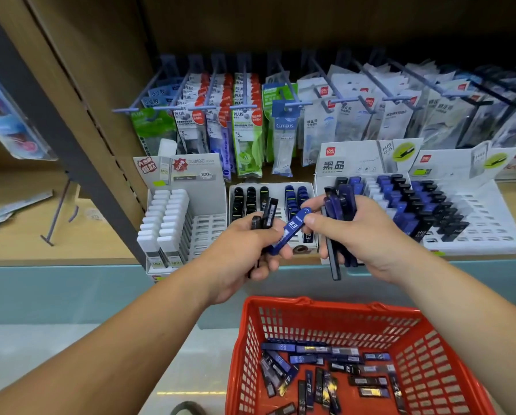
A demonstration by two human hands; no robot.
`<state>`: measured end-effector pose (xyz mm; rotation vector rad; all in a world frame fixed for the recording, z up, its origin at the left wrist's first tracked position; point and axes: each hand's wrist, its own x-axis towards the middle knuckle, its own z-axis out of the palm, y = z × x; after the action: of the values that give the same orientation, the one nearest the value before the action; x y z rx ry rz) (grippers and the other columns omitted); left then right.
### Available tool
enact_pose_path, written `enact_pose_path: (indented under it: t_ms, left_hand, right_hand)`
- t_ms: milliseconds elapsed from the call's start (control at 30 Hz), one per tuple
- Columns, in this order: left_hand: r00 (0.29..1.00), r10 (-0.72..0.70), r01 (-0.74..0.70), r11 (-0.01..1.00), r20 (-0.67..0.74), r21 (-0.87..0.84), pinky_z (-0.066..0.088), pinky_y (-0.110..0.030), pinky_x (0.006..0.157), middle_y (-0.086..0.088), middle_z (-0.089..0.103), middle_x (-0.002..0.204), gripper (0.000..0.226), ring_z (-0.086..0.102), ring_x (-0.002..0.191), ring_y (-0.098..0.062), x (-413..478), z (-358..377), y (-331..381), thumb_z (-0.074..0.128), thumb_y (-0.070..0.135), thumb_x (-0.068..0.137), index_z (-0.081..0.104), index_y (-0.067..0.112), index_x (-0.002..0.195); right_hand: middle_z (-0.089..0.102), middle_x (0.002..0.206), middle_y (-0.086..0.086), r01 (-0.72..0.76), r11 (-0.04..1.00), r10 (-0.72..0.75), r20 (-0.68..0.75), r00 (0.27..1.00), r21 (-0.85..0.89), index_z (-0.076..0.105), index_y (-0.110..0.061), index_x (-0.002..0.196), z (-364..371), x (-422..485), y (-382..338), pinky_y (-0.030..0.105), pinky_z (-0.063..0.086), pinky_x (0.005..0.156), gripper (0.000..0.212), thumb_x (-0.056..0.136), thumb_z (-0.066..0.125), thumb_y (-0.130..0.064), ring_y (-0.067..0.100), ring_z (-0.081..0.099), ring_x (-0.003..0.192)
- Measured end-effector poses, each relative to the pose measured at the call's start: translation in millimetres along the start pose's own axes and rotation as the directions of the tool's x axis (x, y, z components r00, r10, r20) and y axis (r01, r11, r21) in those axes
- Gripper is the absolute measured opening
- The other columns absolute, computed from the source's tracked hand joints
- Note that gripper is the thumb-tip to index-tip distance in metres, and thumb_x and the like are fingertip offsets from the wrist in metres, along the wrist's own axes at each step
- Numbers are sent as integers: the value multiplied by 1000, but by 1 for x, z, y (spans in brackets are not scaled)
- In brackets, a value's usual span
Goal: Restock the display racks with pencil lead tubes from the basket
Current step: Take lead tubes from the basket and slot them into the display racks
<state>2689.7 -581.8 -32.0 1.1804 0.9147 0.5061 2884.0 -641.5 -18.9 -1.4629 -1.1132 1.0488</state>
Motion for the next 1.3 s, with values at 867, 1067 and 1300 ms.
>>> enact_pose_path:
  t_ms: [867, 1067, 1300]
  left_hand:
    - [996, -4, 19, 985, -87, 173, 25, -20, 39, -17, 75, 84, 14, 46, 48, -20, 1, -20, 2, 52, 21, 107, 48, 8, 110]
    - [999, 13, -9, 997, -52, 73, 29, -20, 41, -16, 77, 99, 22, 48, 61, -16, -2, -29, -2, 54, 2, 104, 58, 8, 126]
    - [998, 29, -22, 991, -51, 130, 30, -18, 40, -16, 78, 97, 25, 51, 50, -12, -5, -38, -3, 60, 14, 104, 53, -3, 122]
  right_hand:
    - [63, 71, -23, 180, 895, -260, -150, 954, -407, 65, -19, 90, -1, 41, 23, 39, 61, 72, 11, 90, 76, -18, 6, 60, 62]
    - [65, 77, -12, 210, 790, -286, -43, 957, -576, 64, -27, 90, 3, 48, 33, 49, 57, 82, 12, 87, 76, -28, 21, 65, 82]
    - [68, 82, -13, 208, 675, -279, 16, 960, -708, 63, -33, 92, 5, 51, 30, 45, 57, 78, 12, 89, 74, -32, 23, 65, 86]
